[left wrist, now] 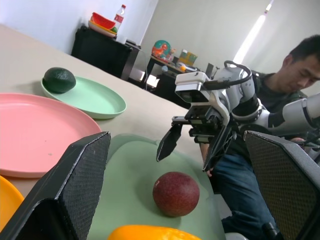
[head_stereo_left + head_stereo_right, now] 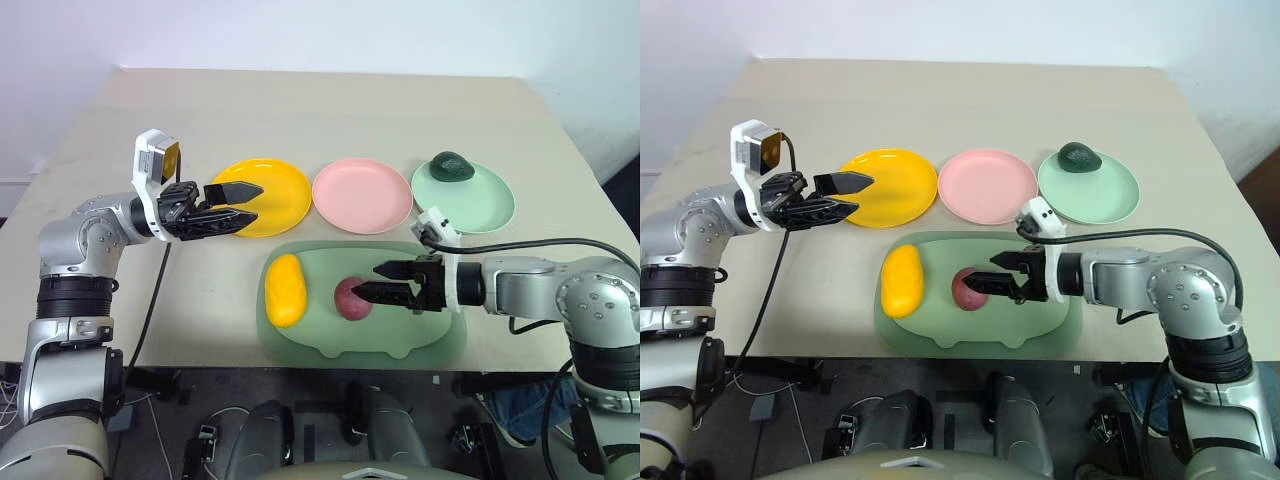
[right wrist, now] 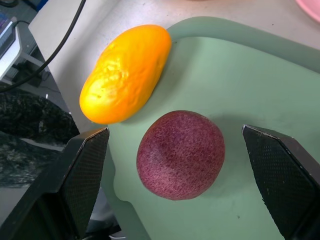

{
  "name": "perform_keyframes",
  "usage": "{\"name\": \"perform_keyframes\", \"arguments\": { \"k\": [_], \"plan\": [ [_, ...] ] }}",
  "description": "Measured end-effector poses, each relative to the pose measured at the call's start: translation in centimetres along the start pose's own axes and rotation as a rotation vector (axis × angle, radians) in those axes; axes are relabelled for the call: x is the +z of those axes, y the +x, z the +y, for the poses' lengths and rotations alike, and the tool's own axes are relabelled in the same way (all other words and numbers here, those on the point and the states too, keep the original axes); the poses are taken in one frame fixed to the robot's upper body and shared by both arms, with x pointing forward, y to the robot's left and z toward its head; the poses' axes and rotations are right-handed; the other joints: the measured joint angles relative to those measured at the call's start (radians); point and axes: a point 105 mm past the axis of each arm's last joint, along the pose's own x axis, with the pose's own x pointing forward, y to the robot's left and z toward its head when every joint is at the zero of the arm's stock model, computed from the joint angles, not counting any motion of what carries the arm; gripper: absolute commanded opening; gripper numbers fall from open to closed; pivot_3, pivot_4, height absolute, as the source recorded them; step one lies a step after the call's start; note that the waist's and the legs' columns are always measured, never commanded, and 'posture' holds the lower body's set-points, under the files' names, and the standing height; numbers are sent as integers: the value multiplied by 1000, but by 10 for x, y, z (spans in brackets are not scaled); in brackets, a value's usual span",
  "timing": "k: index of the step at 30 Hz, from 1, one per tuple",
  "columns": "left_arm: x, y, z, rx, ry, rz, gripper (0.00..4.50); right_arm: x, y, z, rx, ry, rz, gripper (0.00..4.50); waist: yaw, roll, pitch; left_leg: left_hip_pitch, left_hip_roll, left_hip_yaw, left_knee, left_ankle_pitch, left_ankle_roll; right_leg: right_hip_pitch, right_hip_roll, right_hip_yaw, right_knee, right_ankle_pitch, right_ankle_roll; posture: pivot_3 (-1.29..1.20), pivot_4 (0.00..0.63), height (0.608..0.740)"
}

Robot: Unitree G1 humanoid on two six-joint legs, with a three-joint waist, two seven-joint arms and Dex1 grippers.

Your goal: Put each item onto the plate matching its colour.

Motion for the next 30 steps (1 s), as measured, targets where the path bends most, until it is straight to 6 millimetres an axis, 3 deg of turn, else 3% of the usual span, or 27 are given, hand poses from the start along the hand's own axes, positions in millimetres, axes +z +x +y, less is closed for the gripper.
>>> {"name": "perform_keyframes", "arguments": {
  "k": [11, 26, 29, 30],
  "plan": [
    [0, 1, -1, -6, -8, 0, 4500, -12, 12, 7, 41, -23, 39, 4471, -1, 0, 0, 0, 0, 0, 0, 0, 0, 0, 0, 0, 0, 0, 0, 0, 150, 740],
    [2, 0, -3, 2, -9, 15, 4500, -21, 26, 2, 22, -81, 74, 4471, -1, 0, 0, 1, 0, 0, 0, 0, 0, 0, 0, 0, 0, 0, 0, 0, 150, 740],
    [2, -1, -3, 8, -11, 15, 4500, -23, 28, 0, 16, -96, 85, 3941, -1, 0, 0, 1, 0, 0, 0, 0, 0, 0, 0, 0, 0, 0, 0, 0, 150, 740],
    [2, -1, -3, 10, -11, 16, 4500, -24, 29, 0, 17, -101, 93, 3579, -1, 0, 0, 1, 0, 0, 0, 0, 0, 0, 0, 0, 0, 0, 0, 0, 150, 740]
  ]
}}
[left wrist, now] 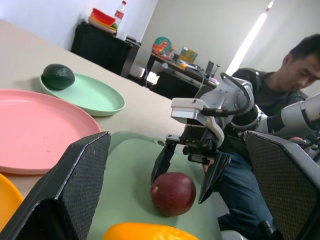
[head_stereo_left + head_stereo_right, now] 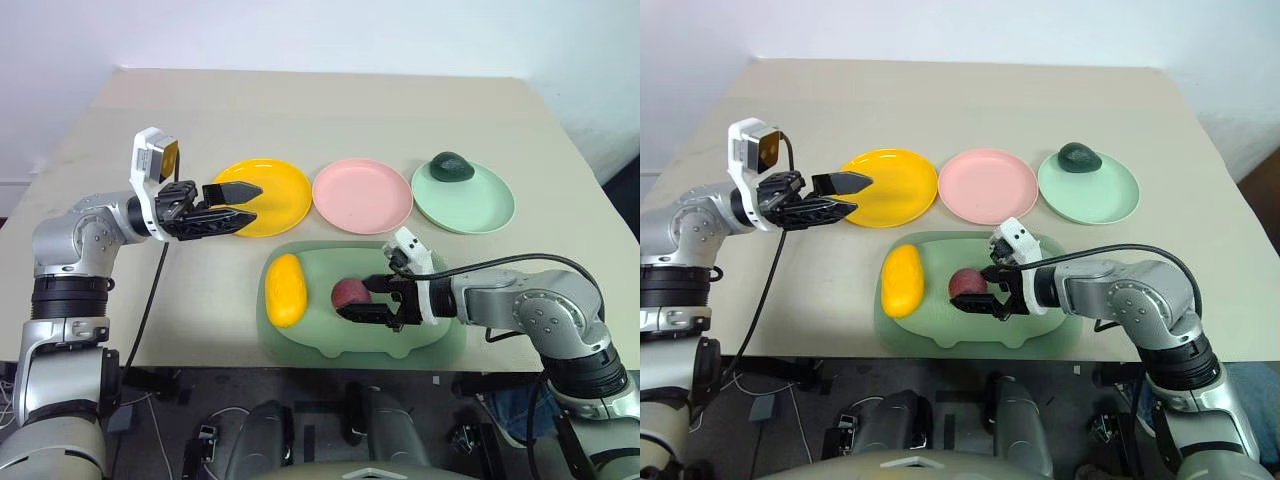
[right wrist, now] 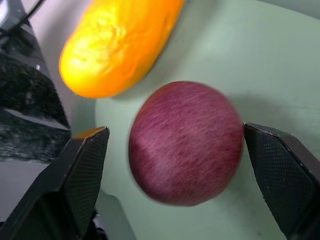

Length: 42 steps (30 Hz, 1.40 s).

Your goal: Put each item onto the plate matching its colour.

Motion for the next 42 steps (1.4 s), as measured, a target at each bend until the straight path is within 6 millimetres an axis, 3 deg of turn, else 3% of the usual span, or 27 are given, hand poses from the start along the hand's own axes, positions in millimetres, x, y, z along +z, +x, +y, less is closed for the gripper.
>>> {"name": "perform_keyframes", "arguments": {
  "k": [3, 11, 15, 18, 21, 24, 30, 36, 41, 42],
  "plan": [
    [0, 0, 0, 3, 1, 1, 4500, 0, 1, -2, -10, -18, -3, 2896, 0, 0, 0, 0, 0, 0, 0, 0, 0, 0, 0, 0, 0, 0, 0, 0, 150, 740],
    [1, 1, -1, 0, 9, 4, 4500, 11, 1, -3, 9, 34, -60, 2883, -1, 0, 0, 1, 0, 0, 0, 0, 0, 0, 0, 0, 0, 0, 0, 0, 150, 740],
    [2, 0, -1, 1, 10, 2, 4500, 42, -10, -4, 46, 68, -161, 2883, -1, 0, 0, 1, 0, 0, 0, 0, 0, 1, 0, 0, 0, 0, 0, 0, 150, 740],
    [1, 1, -1, -2, 11, -2, 4500, 94, -35, -12, 59, 91, -337, 2883, -2, 0, 0, 1, 0, 0, 0, 0, 0, 1, 0, 0, 1, 0, 0, 0, 150, 740],
    [1, 1, -1, -3, 11, -5, 4500, 114, -43, -33, -26, 132, -430, 2883, -1, 0, 0, 1, 0, 1, -1, 0, 0, 1, 1, 0, 0, 0, 0, 0, 150, 740],
    [0, 1, -1, -3, 8, -12, 4500, 104, -40, -87, -258, 253, -438, 2883, -1, 0, 0, 1, -1, 2, -1, 0, -1, 1, 0, 0, 0, 0, 0, 0, 150, 740],
    [-2, 0, -3, 0, 5, -7, 4500, 95, -34, -122, -460, 209, -440, 2883, -8, 1, 0, 1, 0, 2, -1, 3, -6, 0, 1, 0, 0, 0, 0, 0, 150, 740],
    [-3, -1, -5, 7, -1, -12, 4500, 92, -20, -127, -461, 192, -446, 2883, -7, 1, 1, 1, 0, 1, -1, 3, -6, 0, 0, 1, 1, 0, 0, 0, 150, 740],
    [-3, -3, -6, 15, -2, -16, 4500, 91, -14, -120, -390, 180, -431, 4451, -5, 1, 1, 1, 0, 1, -1, 3, -6, 0, 0, 1, 0, 0, 0, 0, 150, 740],
    [-3, -3, -6, 16, -3, -17, 4500, 91, -14, -119, -387, 180, -430, 4485, -5, 1, 1, 1, 0, 1, -1, 3, -6, 0, 0, 1, 1, 0, 0, 0, 150, 740]
  ]
}}
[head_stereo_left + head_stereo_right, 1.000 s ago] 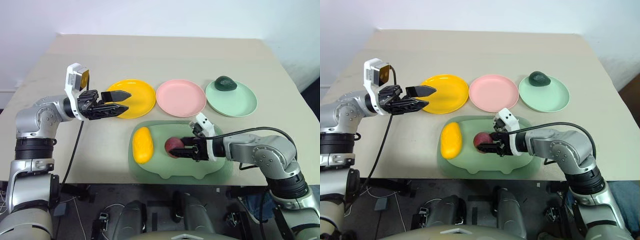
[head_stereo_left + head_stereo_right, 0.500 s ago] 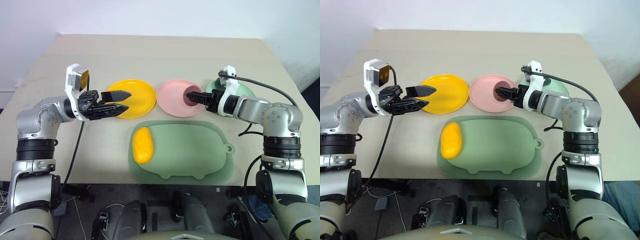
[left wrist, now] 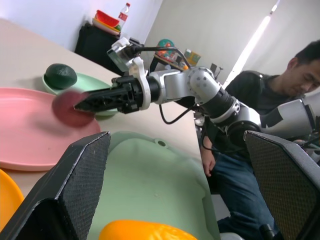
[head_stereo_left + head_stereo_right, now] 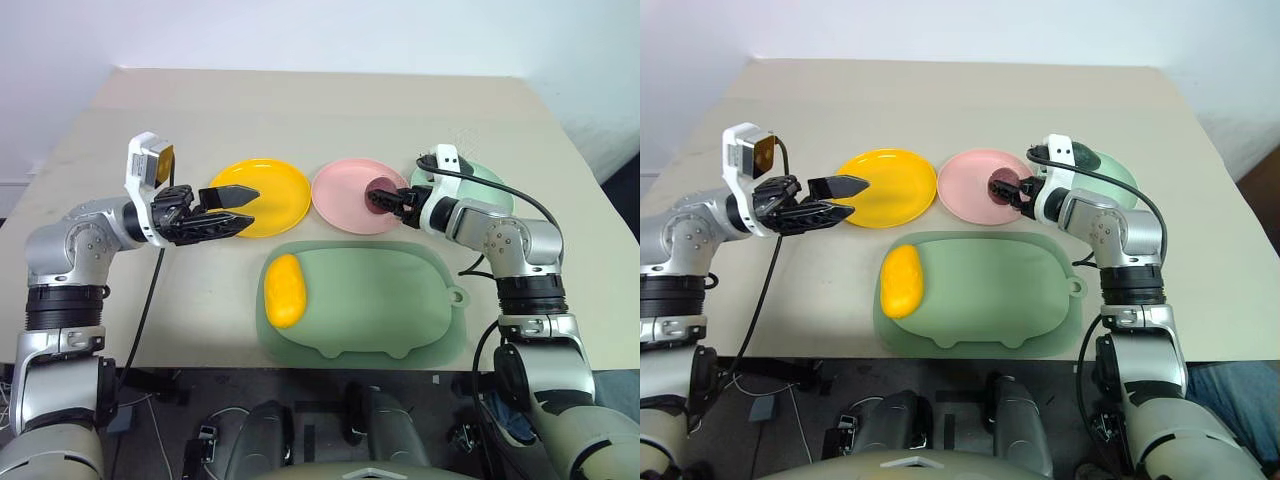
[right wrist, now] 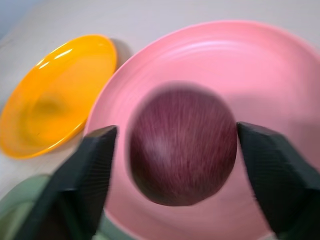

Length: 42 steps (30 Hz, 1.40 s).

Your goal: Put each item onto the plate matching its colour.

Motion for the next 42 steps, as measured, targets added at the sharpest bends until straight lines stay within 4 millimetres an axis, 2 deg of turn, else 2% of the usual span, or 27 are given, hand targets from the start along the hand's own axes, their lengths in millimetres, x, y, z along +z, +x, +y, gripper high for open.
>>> {"name": "perform_keyframes", "arguments": {
  "k": [7, 10, 16, 20, 24, 28, 33, 42],
  "plan": [
    [0, 0, -1, -2, 0, -4, 4500, 3, -6, -14, -69, -68, 12, 4485, -1, 0, 0, 0, 0, 0, 0, 0, 0, 0, 0, 0, 0, 0, 0, 0, 150, 740],
    [0, 0, 0, 1, 0, -4, 4500, 6, -6, -18, -71, -37, -14, 4485, -1, 0, 0, 0, 0, 0, 0, 0, 0, 0, 0, 0, 0, 0, 0, 0, 150, 740],
    [0, 0, 0, 0, 0, -6, 4500, 55, -25, -15, 33, 22, -263, 4485, 0, 1, 1, 0, 0, 0, 0, 0, 0, 0, 0, 0, 0, 0, 0, 0, 150, 740],
    [0, 1, 0, -6, 0, -7, 4500, 64, -42, -2, 193, 6, -298, 4485, 1, 1, 1, 0, 0, 0, 0, 0, 0, 0, 0, 0, 0, 0, 0, 0, 150, 740],
    [1, 2, 1, -9, 2, -8, 4500, 50, -61, 6, 307, -97, -209, 4485, 1, 1, 1, 1, 0, 0, 0, 0, 0, 1, 0, 0, 0, 0, 0, 0, 150, 740],
    [2, 3, 0, -14, 6, -5, 4500, 16, -79, 1, 402, -234, -64, 4485, 2, 1, 1, 1, 0, 0, 0, -3, 5, 1, 0, 0, 0, 0, 0, 0, 150, 740],
    [1, 4, -1, -21, 2, 4, 4500, 1, -104, 3, 568, -390, 22, 4485, 1, 1, 1, 2, 0, 0, 0, -2, 4, 1, 1, 0, -1, 0, 0, 0, 150, 740],
    [2, 10, -2, 24, -14, 36, 4500, -31, -104, -3, 661, -584, 90, 4485, 3, 1, 1, 3, 0, 1, 1, 1, -1, 2, 1, 0, 0, 0, 0, 0, 150, 740]
  ]
}}
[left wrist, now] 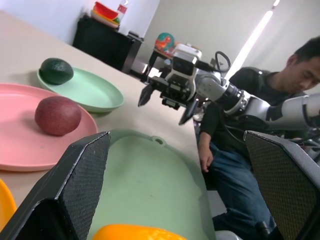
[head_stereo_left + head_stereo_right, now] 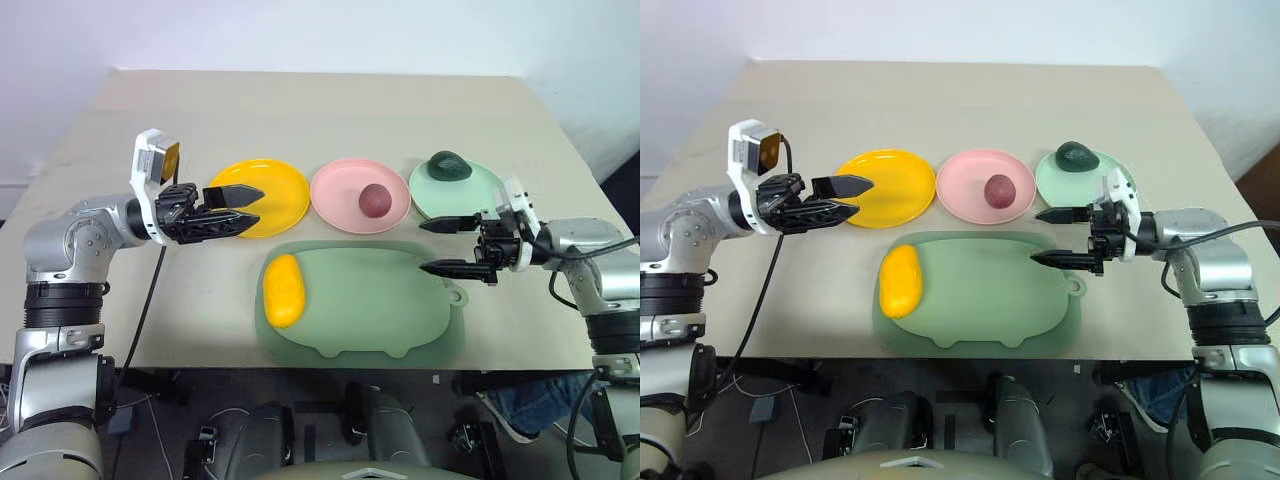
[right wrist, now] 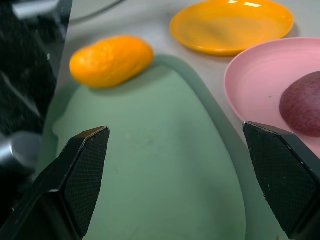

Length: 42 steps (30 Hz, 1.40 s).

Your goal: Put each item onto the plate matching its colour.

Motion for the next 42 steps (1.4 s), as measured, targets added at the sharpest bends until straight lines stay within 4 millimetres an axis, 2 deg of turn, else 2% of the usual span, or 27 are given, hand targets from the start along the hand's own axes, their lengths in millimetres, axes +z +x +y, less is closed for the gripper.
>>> {"name": "perform_keyframes", "arguments": {
  "k": [4, 8, 12, 13, 17, 21, 24, 27, 31, 38, 42],
  "plan": [
    [-9, 8, 3, 43, -10, -1, 4500, -10, 10, 3, 15, 8, -8, 4485, 1, 0, 0, 0, 0, 0, 1, 0, -1, 1, 0, 0, 0, 0, 0, 0, 150, 740],
    [-19, 13, 1, 82, 1, 28, 4500, -12, 13, 1, 1, 26, -16, 4485, 0, 0, 0, 1, 0, 0, 0, 1, -1, 1, 0, 0, 0, 0, 0, 0, 150, 740],
    [-46, 18, -3, 105, -55, 107, 4500, -12, 14, 0, -8, 42, -19, 4485, 1, 1, 0, 1, 0, 0, 1, 1, -1, 1, 0, 0, 0, 0, 0, 0, 150, 740],
    [-46, 18, -1, 127, -111, 100, 4500, -11, 14, -1, -11, 47, -19, 4485, 3, 1, 0, 0, 0, -1, 1, 1, -1, 1, 0, -1, 0, 0, 0, 0, 150, 740],
    [-28, 18, -6, 170, -241, 78, 4500, -7, 15, -5, -27, 44, -21, 4485, 4, 1, 0, 2, 0, -2, 1, 1, -1, 2, -1, 0, 0, 0, 0, 0, 150, 740],
    [-53, 5, -11, 320, -206, 207, 4500, -6, 13, -7, -48, 42, -29, 4485, -4, 2, 1, 2, 0, -2, -1, 1, -1, 2, 0, 0, 0, 0, 0, 0, 150, 740],
    [-65, 4, -18, 363, -223, 272, 4500, -6, 14, -8, -52, 43, -33, 4485, 3, 2, 1, 2, 0, -3, 0, 1, -2, 3, -1, -1, 0, 0, 0, 0, 150, 740],
    [-64, 3, -21, 425, -214, 284, 4500, -8, 15, -9, -56, 54, -38, 4485, 11, 2, 1, 2, 0, -3, 1, 1, -2, 3, -2, -1, 0, 0, 0, 0, 150, 740],
    [-60, 0, -12, 549, -250, 290, 4500, -8, 18, -10, -58, 62, -50, 4485, 21, 2, 1, 3, -1, -3, 1, 1, -2, 4, -2, -1, 1, 0, 0, 0, 150, 740],
    [-85, 15, -10, 644, -305, 364, 4500, -7, 20, -11, -62, 59, -52, 4485, 22, 2, 1, 4, -1, -3, 1, 1, -2, 5, -1, -1, 0, 0, 0, 0, 150, 740],
    [-89, 15, -5, 657, -373, 326, 4500, -10, 19, -12, -73, 63, -38, 4485, 21, 2, 1, 5, -1, -3, 1, 1, -3, 5, -1, 0, 1, 0, 0, 0, 150, 740]
  ]
}}
